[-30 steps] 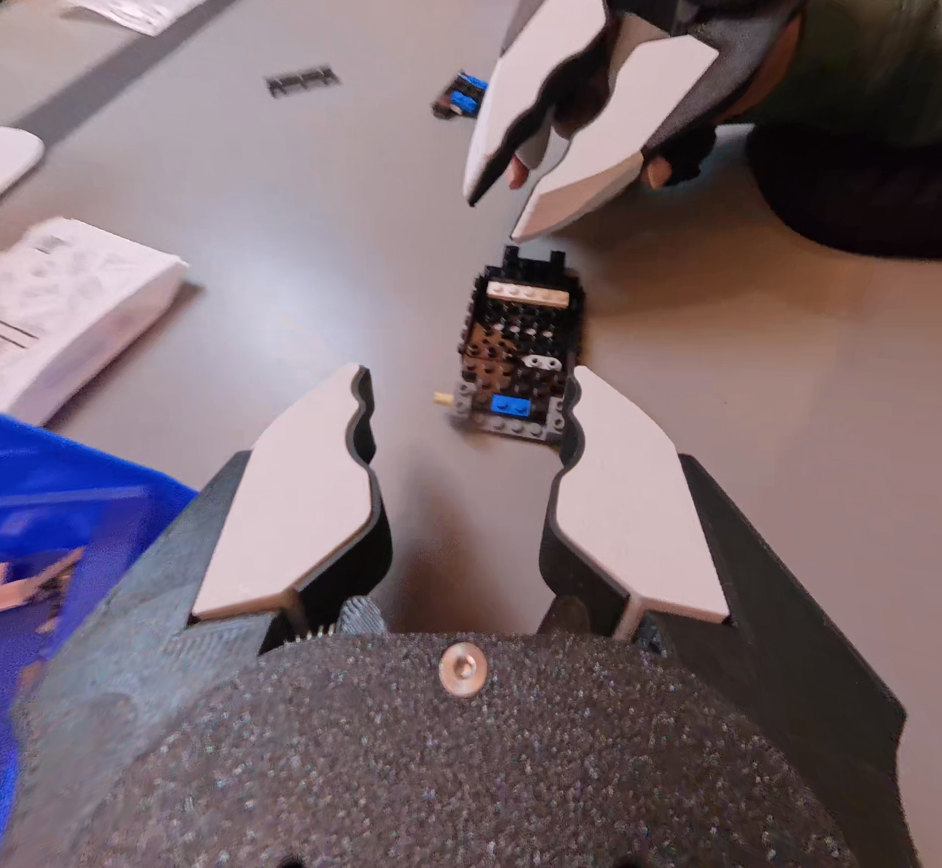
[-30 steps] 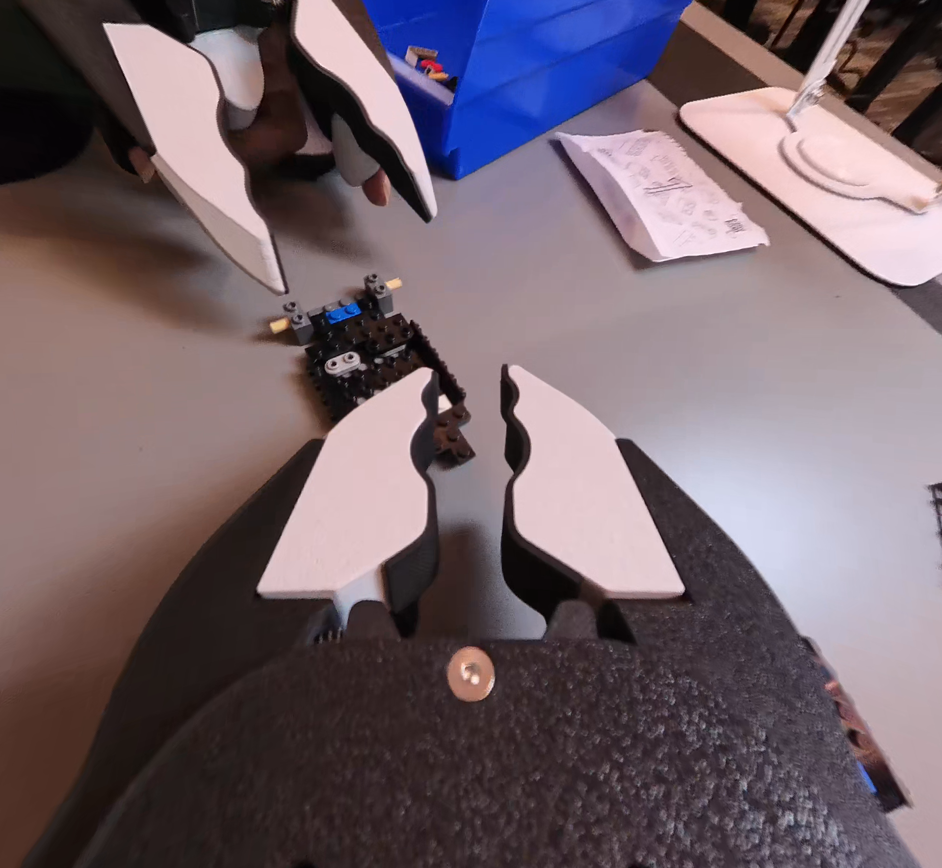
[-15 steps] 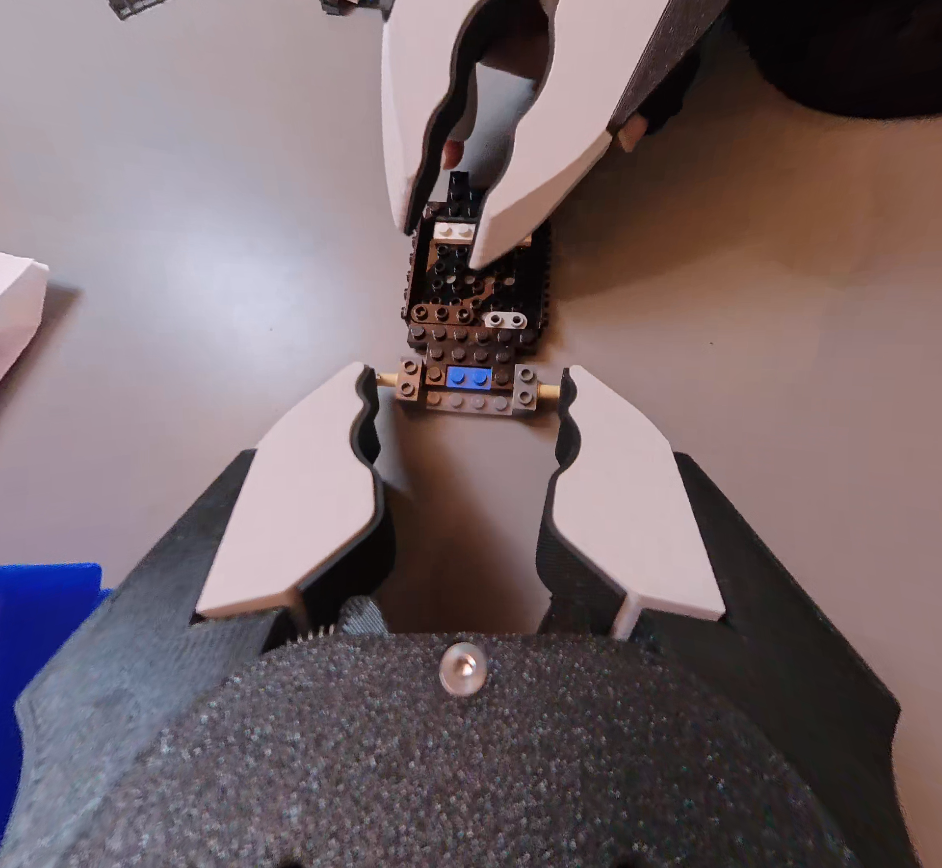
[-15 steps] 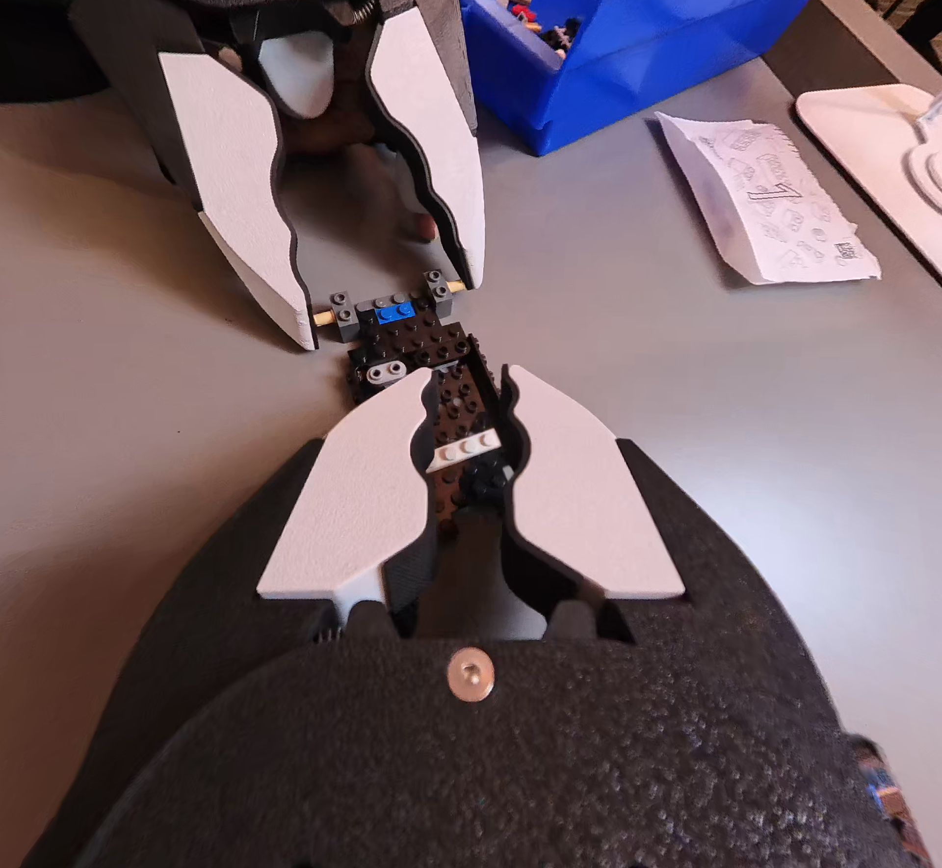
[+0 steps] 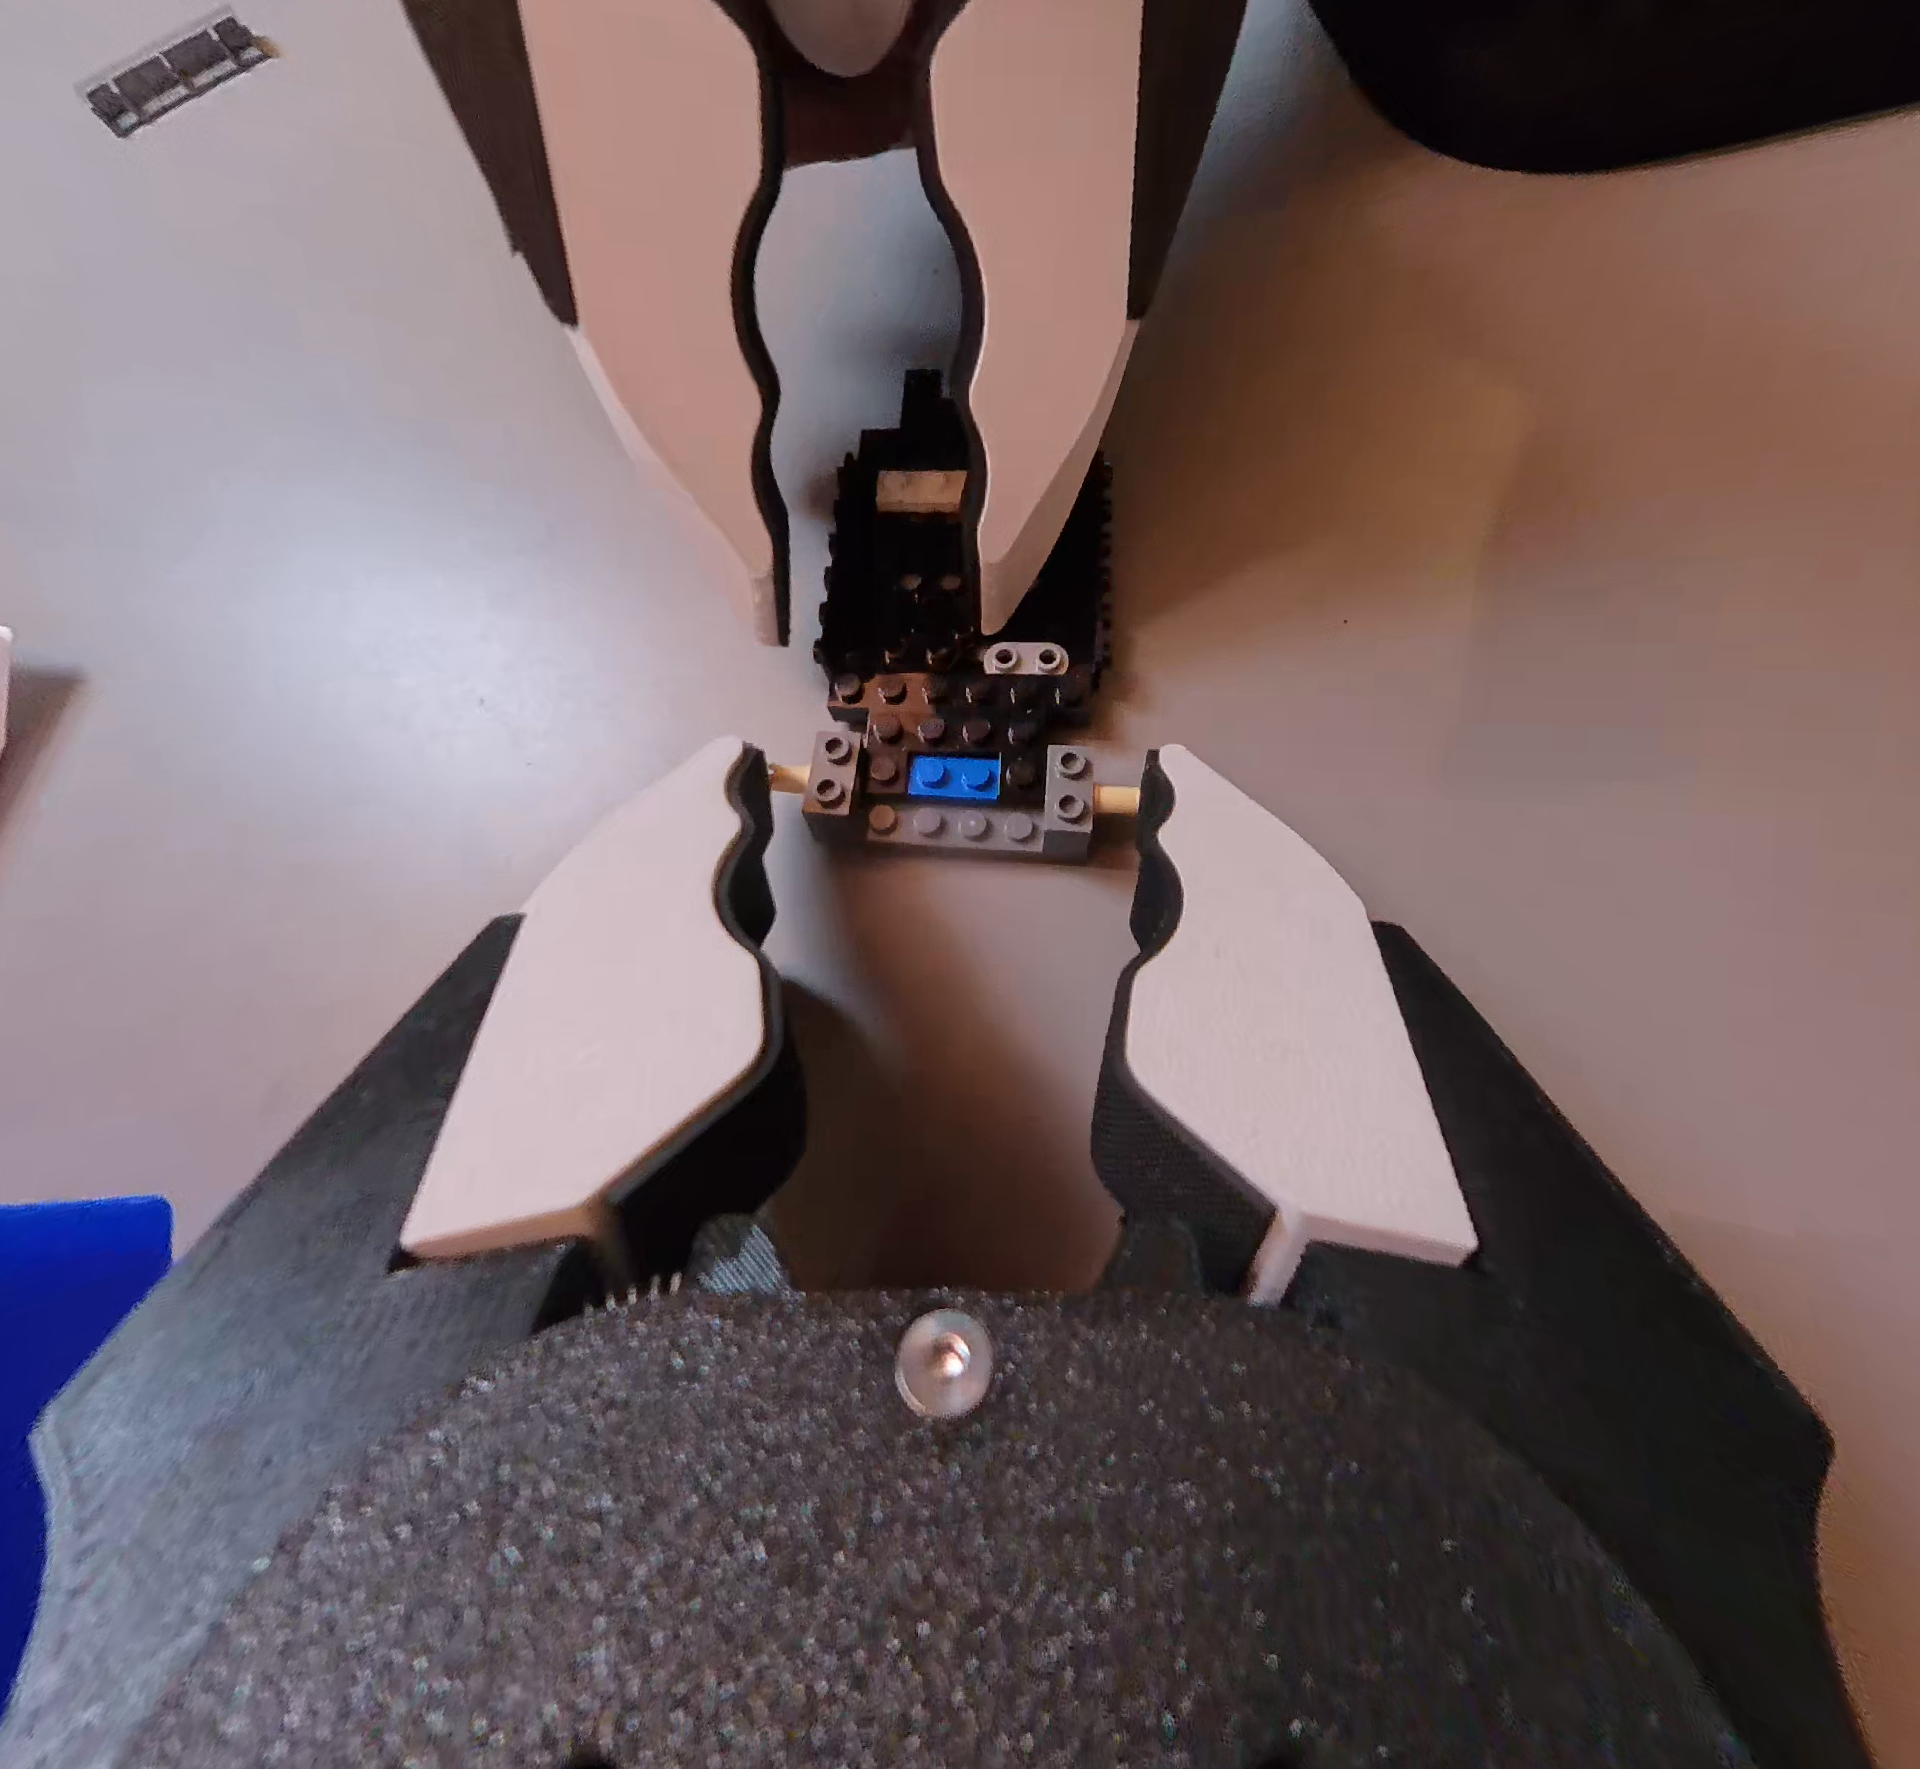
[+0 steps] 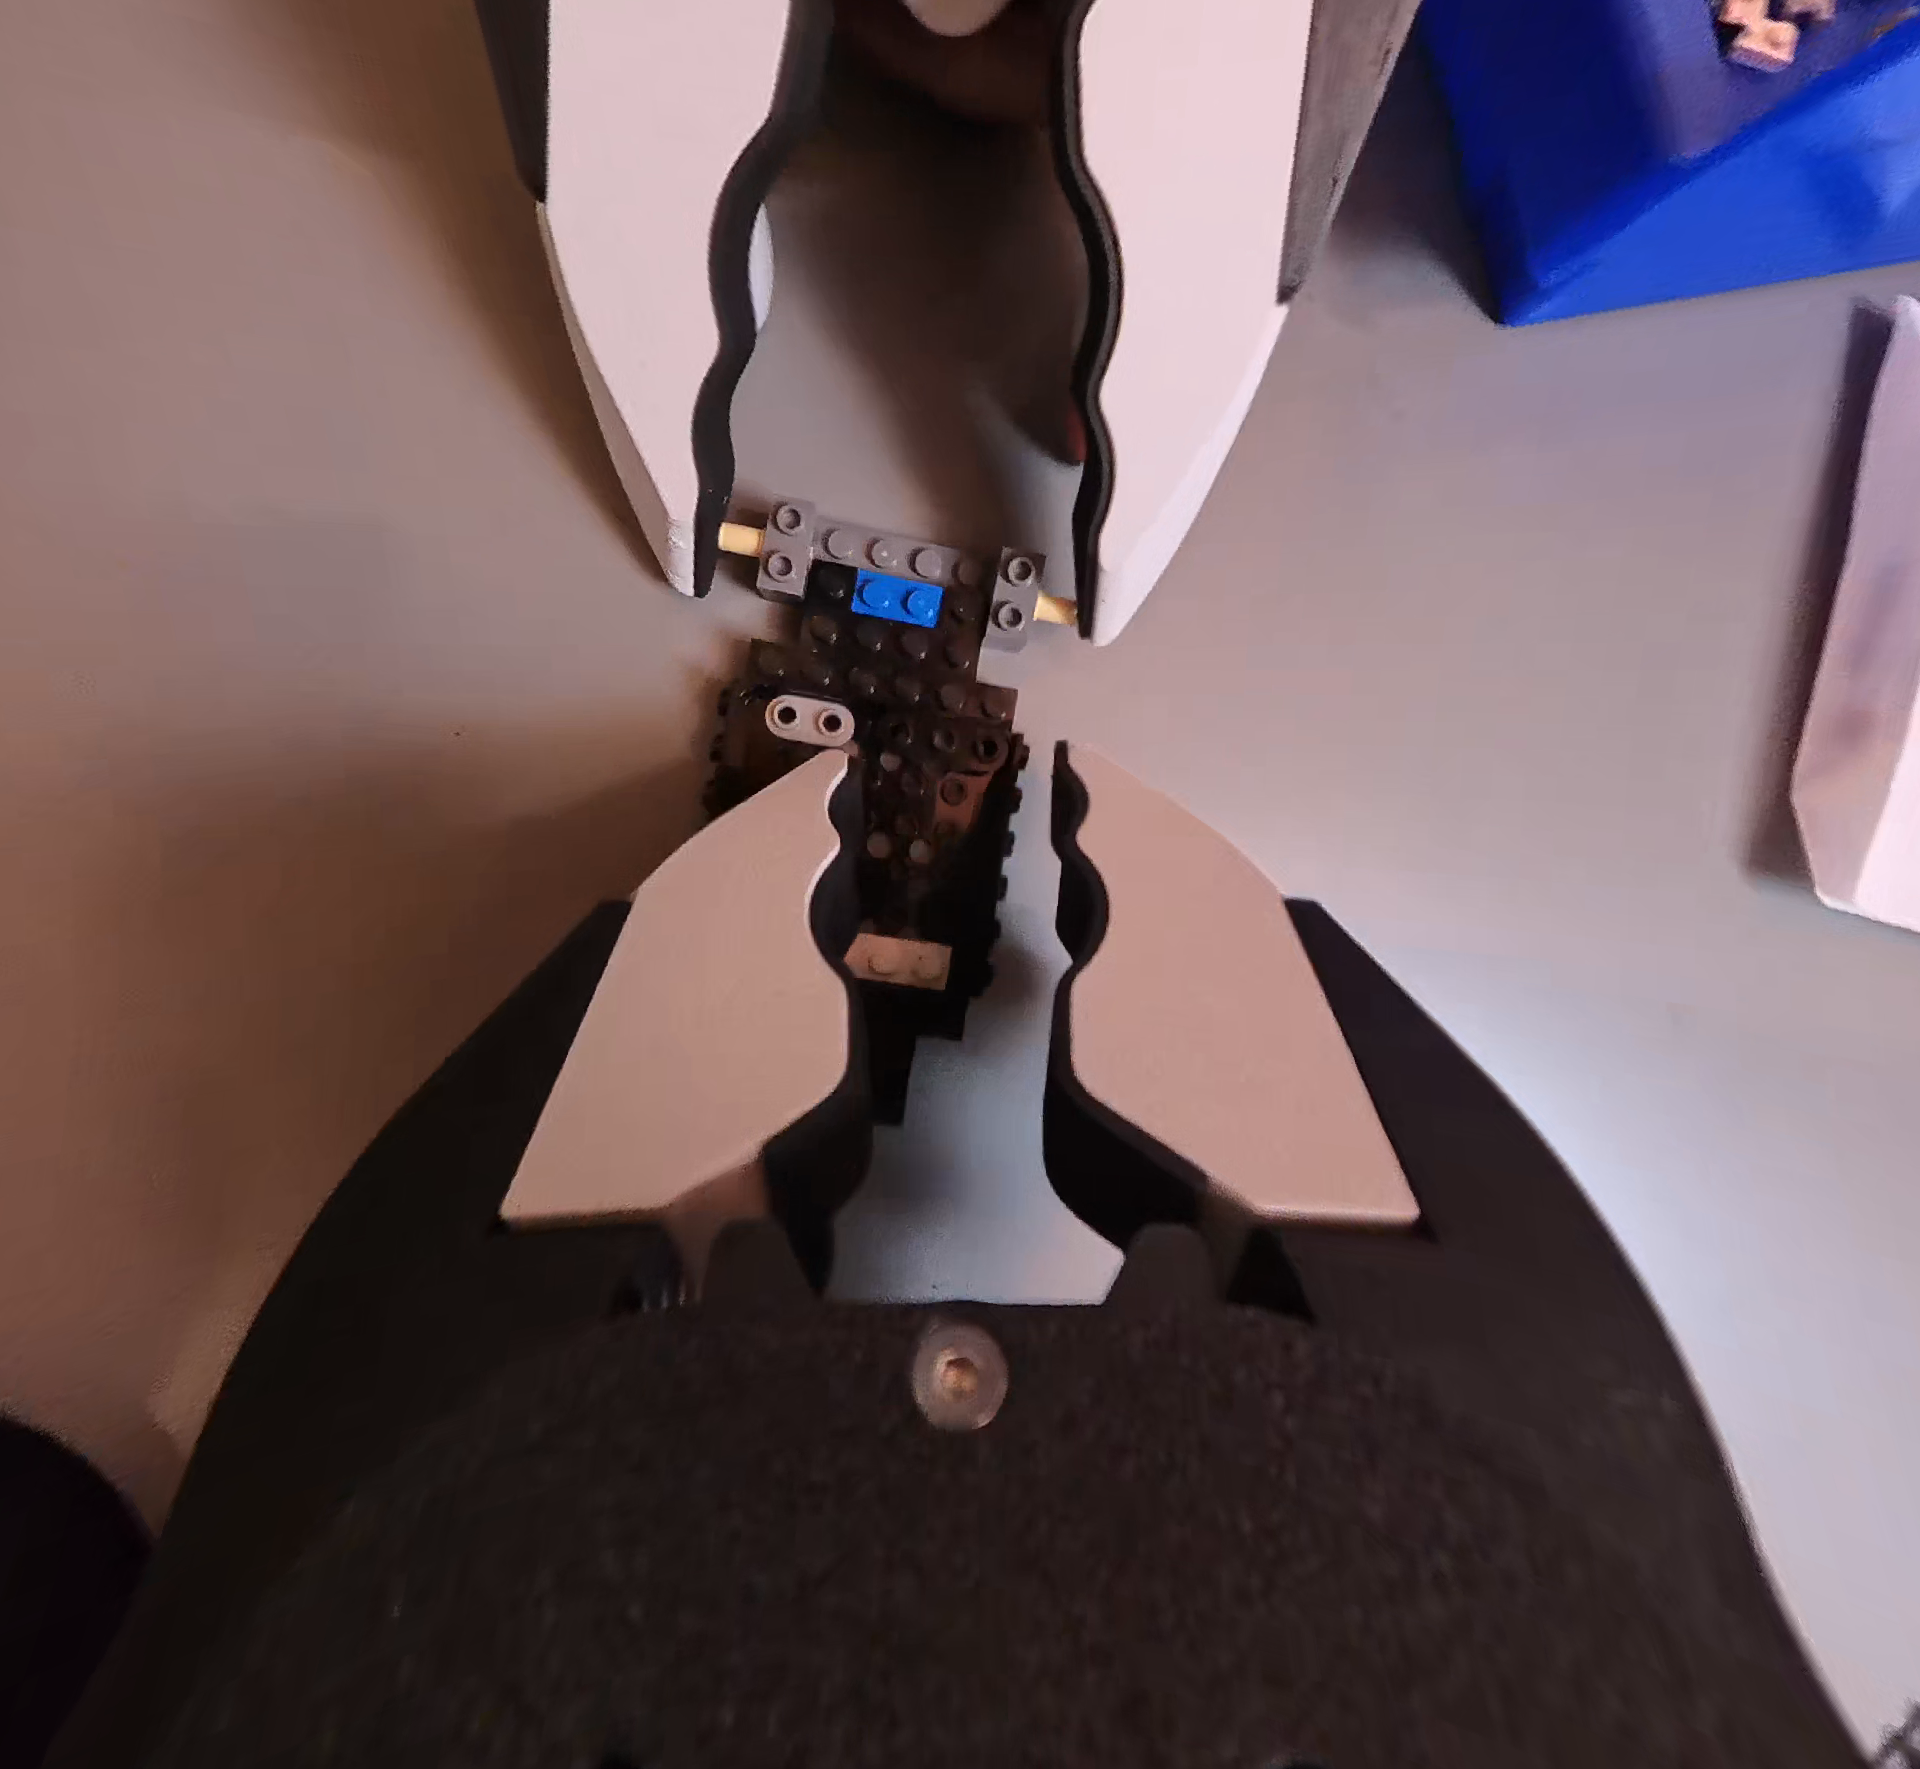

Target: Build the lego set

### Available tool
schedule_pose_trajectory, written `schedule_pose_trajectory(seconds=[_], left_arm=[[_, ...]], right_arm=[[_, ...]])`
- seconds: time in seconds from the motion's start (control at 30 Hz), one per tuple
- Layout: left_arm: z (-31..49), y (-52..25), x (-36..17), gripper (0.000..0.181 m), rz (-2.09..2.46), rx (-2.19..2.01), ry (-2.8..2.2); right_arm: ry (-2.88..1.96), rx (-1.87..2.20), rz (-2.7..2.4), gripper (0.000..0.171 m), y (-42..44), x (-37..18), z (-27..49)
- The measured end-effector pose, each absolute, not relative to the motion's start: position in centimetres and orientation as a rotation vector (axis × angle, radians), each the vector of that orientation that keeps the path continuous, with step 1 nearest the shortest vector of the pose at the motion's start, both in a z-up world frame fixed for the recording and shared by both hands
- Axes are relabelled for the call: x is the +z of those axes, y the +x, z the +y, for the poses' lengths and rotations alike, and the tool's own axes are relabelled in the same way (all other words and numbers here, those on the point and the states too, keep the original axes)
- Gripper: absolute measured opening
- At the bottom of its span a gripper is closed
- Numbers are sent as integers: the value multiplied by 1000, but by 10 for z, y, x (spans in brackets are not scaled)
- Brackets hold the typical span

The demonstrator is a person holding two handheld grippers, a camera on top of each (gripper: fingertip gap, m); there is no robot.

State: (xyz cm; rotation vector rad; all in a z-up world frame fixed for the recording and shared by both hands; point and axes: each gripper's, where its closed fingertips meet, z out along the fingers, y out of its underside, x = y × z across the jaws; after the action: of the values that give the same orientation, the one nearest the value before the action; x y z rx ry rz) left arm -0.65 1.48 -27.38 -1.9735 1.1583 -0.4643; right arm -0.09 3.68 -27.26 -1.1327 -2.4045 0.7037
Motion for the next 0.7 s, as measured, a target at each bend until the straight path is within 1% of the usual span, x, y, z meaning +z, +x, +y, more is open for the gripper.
schedule_pose_trajectory(seconds=[0.03, 0.17, 0.53, 0.6, 0.7], left_arm=[[14, -6, -274, 67, 1166, -474, -1973], [12, -5, -275, 67, 1187, -495, -1977], [10, -8, -275, 68, 1195, -505, -1969], [12, -10, -268, 74, 1150, -520, -1947], [19, -15, -256, 78, 1025, -569, -1930]], right_arm=[[-1135, 730, -2410, 30, -3, -271, 36], [-1179, 823, -2473, 27, -2, -276, 28], [-1218, 898, -2391, 26, -4, -275, 25], [-1262, 944, -2344, 26, -3, -272, 28], [-1332, 1004, -2216, 26, -5, -261, 39]])
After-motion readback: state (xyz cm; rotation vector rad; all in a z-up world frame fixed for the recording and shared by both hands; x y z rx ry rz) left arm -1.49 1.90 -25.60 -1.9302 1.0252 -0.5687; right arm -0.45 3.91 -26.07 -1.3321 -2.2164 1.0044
